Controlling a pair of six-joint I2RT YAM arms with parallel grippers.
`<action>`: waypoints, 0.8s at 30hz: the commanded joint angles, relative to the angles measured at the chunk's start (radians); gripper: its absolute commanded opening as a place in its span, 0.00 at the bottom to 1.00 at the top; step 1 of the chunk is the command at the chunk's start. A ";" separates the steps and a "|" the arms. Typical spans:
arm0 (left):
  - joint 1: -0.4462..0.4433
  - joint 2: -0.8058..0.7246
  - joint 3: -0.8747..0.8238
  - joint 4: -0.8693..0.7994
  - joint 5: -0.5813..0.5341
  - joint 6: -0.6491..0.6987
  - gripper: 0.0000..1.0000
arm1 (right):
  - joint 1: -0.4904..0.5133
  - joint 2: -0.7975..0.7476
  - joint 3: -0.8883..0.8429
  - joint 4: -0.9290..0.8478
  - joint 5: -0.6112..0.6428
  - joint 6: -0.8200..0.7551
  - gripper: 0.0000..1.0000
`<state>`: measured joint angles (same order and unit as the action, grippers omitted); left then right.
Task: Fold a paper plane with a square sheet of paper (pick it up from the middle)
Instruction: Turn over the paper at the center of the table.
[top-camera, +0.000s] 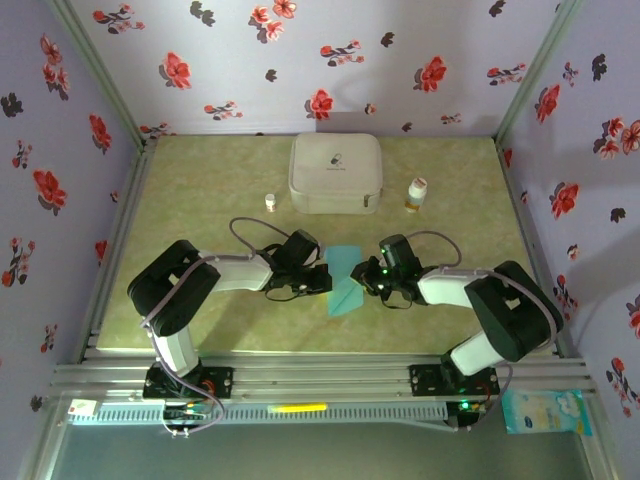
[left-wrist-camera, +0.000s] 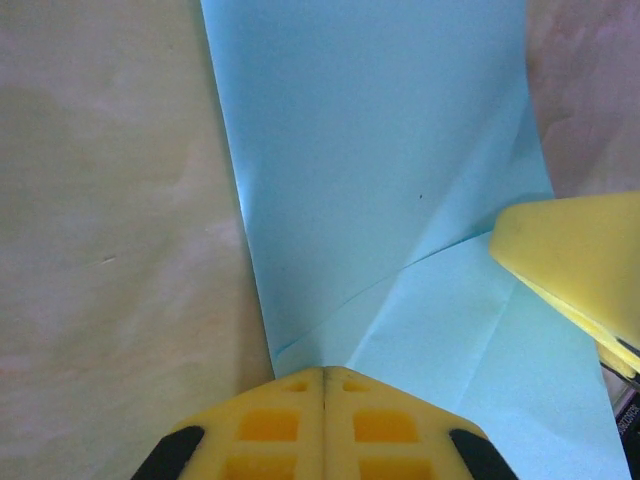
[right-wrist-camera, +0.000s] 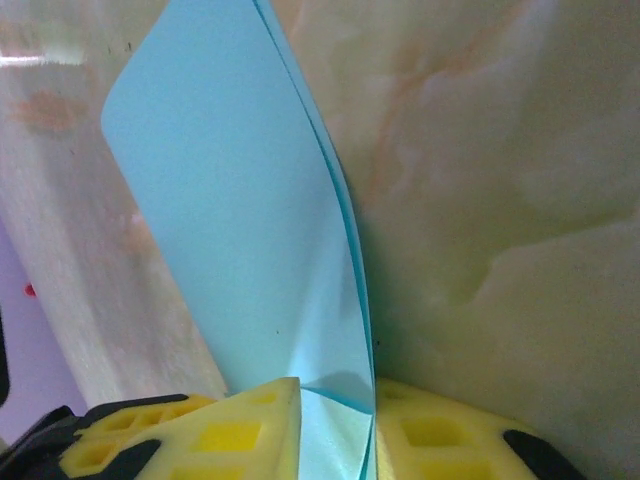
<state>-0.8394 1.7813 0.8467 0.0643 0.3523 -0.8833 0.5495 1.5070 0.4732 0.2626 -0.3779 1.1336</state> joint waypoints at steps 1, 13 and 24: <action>0.006 0.009 -0.032 -0.002 -0.008 -0.020 0.05 | -0.006 0.025 -0.010 0.047 0.007 -0.011 0.16; 0.020 -0.258 -0.085 -0.035 -0.118 0.009 0.24 | -0.005 -0.131 0.035 -0.094 0.049 -0.160 0.04; 0.074 -0.635 -0.218 -0.144 -0.349 0.129 0.46 | 0.093 -0.350 0.299 -0.776 0.504 -0.539 0.05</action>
<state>-0.7826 1.2030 0.6582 -0.0227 0.0887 -0.8249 0.6170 1.1660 0.7071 -0.2531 -0.0715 0.7364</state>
